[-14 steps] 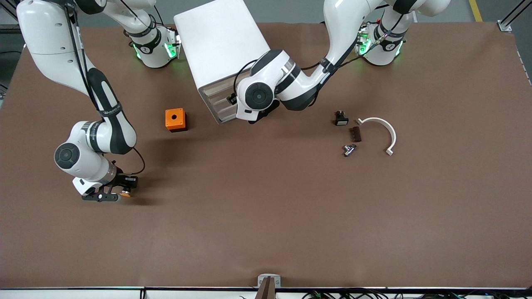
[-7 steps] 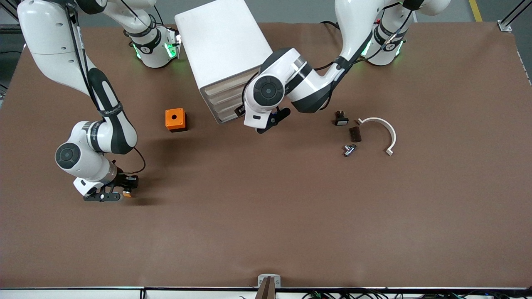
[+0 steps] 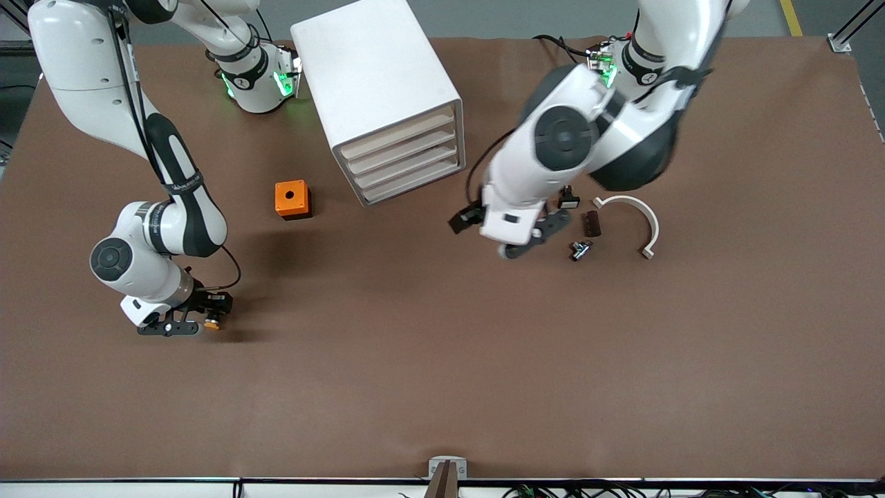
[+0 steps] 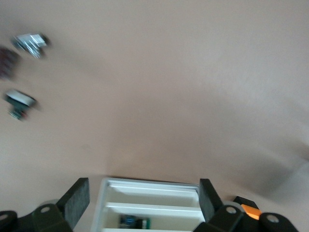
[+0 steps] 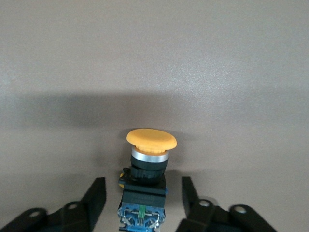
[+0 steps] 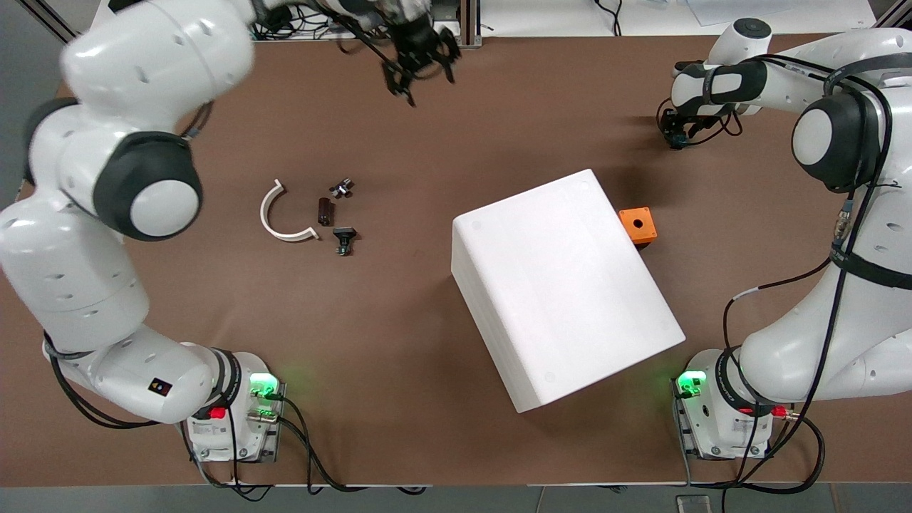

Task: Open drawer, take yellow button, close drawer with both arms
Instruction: 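Release the button on the table while the left gripper withdraws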

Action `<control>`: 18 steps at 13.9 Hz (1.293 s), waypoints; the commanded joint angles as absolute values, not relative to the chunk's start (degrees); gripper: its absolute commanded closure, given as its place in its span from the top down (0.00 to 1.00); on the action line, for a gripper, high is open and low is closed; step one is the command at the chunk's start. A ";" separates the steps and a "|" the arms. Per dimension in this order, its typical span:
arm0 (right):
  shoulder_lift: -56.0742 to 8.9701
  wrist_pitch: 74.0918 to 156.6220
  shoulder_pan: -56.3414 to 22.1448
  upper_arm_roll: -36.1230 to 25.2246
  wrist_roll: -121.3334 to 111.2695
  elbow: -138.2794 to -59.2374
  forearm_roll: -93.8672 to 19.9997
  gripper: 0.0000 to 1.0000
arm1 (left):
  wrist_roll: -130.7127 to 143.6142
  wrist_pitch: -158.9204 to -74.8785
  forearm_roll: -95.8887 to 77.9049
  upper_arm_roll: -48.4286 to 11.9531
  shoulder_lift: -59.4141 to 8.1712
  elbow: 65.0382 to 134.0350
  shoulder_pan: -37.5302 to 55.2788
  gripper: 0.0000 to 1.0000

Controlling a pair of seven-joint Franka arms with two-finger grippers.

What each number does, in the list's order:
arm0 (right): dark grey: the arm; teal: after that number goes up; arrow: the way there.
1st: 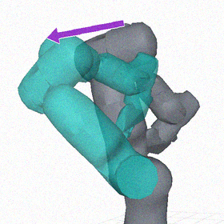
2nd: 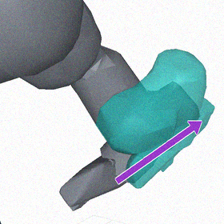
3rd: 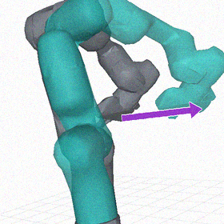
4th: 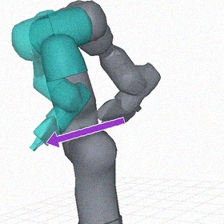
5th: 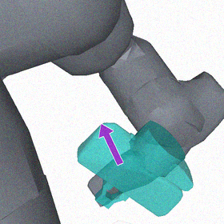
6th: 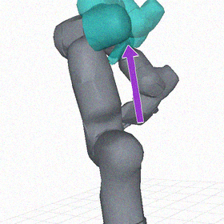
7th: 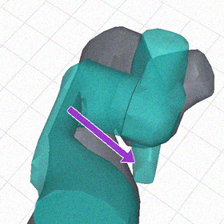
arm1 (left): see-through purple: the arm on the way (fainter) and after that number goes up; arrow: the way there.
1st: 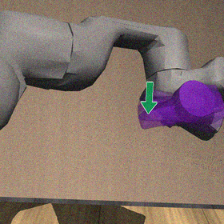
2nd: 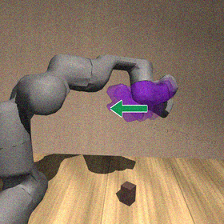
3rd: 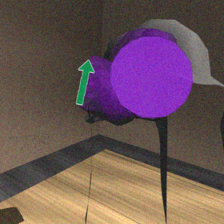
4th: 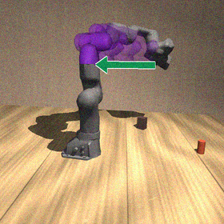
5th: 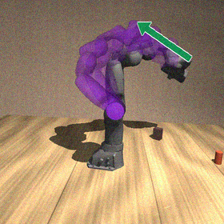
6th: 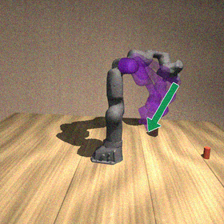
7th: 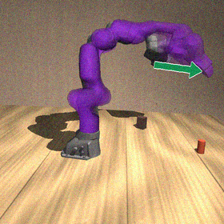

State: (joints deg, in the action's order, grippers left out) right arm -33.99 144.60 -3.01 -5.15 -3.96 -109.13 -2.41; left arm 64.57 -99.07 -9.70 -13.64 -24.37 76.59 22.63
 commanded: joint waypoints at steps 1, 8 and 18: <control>-33.84 145.11 -2.64 -4.92 -3.96 -109.16 -2.55 1.00 | 55.85 -92.40 -8.79 -13.89 -18.03 78.49 17.25 1.00; -31.74 141.34 -2.90 -5.01 -3.87 -108.90 -2.55 1.00 | 37.47 -81.83 -4.31 -13.89 -11.35 78.84 5.99 1.00; -19.79 109.89 -3.25 -5.01 -0.62 -99.24 -1.85 1.00 | 17.24 -79.19 -4.31 -10.12 -5.72 80.94 -2.99 1.00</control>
State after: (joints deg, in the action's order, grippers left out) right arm -22.13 114.60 -3.28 -5.09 -1.76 -101.16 -2.42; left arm 20.14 -79.39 -5.14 -11.94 -8.99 77.86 -3.36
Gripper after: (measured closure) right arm 0.000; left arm 0.000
